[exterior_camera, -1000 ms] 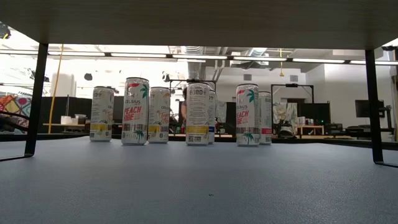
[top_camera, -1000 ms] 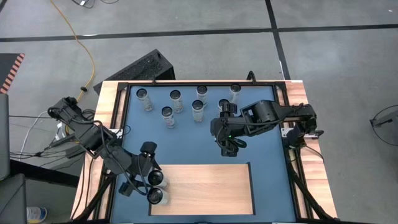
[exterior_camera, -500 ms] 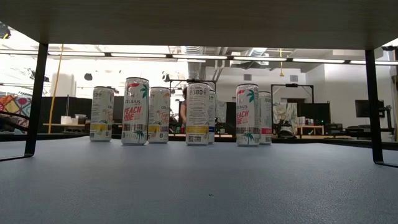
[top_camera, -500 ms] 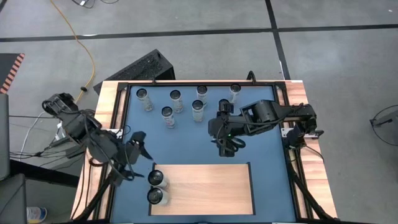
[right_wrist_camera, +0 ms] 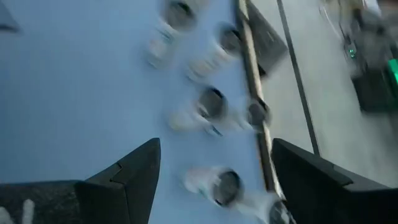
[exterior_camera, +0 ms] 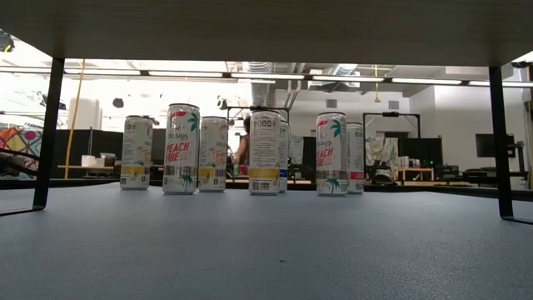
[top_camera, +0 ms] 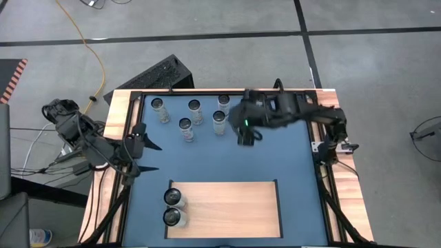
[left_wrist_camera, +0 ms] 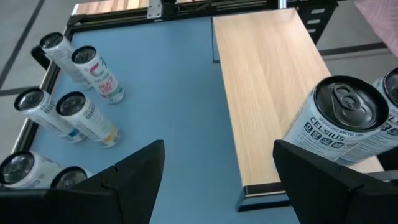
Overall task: Place canned beverage on shelf
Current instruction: Put the white blue soda can on the shelf aligned with the other white blue soda cans
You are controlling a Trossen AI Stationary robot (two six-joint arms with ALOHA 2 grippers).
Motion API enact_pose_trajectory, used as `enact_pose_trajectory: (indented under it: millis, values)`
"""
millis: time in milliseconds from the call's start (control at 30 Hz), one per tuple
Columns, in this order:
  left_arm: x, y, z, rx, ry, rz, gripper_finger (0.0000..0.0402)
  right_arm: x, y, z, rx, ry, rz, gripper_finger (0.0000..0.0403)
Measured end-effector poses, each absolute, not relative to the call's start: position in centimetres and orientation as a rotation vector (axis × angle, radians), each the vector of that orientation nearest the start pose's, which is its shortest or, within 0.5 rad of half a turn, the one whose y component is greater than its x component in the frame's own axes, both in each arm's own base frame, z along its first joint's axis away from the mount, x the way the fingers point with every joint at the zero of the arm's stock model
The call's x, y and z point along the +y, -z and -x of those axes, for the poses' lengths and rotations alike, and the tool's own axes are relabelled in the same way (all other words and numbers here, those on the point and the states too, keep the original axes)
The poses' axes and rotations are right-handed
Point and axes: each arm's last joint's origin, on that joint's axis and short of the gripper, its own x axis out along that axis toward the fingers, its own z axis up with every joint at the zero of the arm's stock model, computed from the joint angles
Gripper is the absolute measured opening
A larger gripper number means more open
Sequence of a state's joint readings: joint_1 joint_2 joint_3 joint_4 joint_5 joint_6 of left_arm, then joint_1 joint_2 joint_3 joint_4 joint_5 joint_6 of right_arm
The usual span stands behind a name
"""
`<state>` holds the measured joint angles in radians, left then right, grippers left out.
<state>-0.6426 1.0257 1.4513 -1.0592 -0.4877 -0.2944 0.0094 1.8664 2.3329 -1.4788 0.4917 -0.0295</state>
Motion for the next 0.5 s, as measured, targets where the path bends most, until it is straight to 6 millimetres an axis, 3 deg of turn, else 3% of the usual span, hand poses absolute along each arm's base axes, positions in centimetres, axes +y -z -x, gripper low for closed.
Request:
enact_pose_trajectory:
  millis: [233, 400, 500]
  values:
    - [-8.4, -42.9, -13.5, 0.550, 0.066, -0.078, 0.0286, -10.0, -44.1, -32.4, 1.039, 0.644, 0.136, 0.0297]
    - [-8.3, -42.9, -13.6, 0.541, 0.049, -0.112, 0.0286, -15.0, -44.6, -31.7, 0.925, 0.625, 0.030, 0.0297]
    - [-8.3, -43.0, -13.6, 0.536, 0.043, -0.142, 0.0286, -17.5, -44.4, -32.4, 0.836, 0.585, 0.023, 0.0297]
